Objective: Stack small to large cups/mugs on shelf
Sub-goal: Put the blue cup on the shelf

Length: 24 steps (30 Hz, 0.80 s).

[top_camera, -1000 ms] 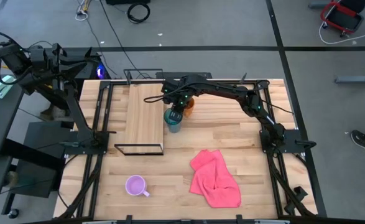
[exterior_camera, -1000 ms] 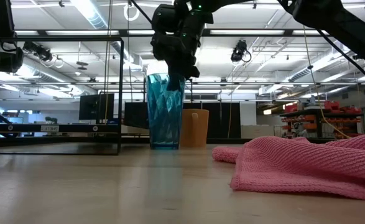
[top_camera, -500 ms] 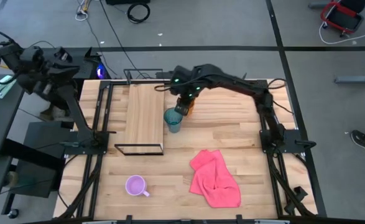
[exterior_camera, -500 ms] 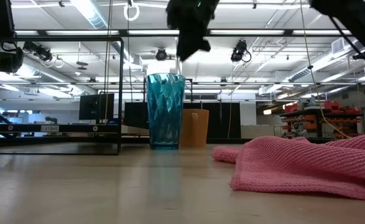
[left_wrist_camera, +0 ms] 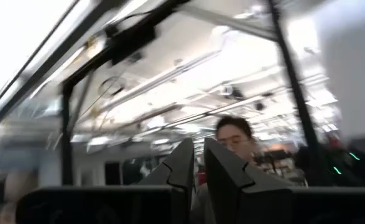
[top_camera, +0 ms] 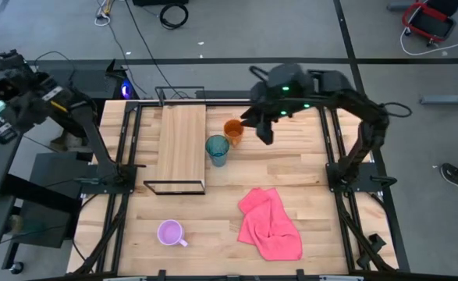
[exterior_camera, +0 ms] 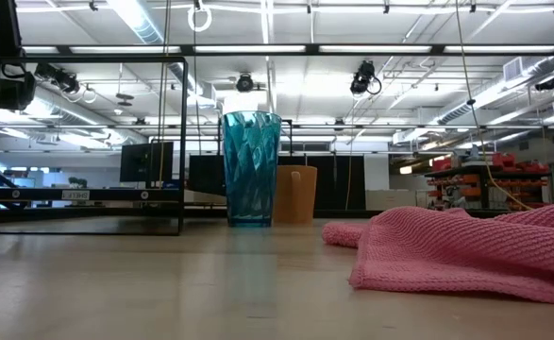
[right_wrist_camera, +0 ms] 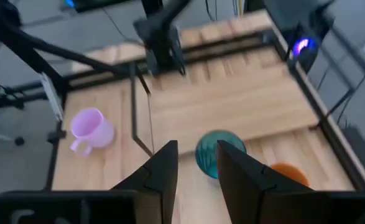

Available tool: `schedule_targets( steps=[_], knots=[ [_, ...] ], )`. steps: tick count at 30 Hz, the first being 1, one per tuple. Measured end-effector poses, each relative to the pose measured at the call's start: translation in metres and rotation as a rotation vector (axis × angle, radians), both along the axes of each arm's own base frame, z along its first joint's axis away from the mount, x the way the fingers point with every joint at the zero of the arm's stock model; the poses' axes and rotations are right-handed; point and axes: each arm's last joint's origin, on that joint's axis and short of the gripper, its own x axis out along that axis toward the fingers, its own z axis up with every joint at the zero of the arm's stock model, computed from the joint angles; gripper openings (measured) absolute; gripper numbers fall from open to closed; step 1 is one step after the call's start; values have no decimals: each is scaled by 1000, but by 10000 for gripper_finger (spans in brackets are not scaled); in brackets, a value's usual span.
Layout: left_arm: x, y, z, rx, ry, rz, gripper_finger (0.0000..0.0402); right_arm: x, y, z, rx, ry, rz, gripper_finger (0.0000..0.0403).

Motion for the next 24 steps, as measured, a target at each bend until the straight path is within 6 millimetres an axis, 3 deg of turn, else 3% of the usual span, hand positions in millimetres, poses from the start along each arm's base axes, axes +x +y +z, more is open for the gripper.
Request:
schedule_targets(
  steps=[6, 12, 17, 24],
  knots=[
    [4, 0, 0, 32, -23, 100, 48, -20, 18, 15, -18, -53, 6, 117],
    [16, -2, 2, 91, -47, 206, 52, -19, 24, 14, -18, -49, 26, 117],
    [27, 2, 1, 77, 105, 307, 52, -16, 24, 12, -17, -38, 27, 117],
    [26, 5, 1, 58, 148, 371, 50, -17, 24, 12, -17, -40, 27, 117]
  ],
)
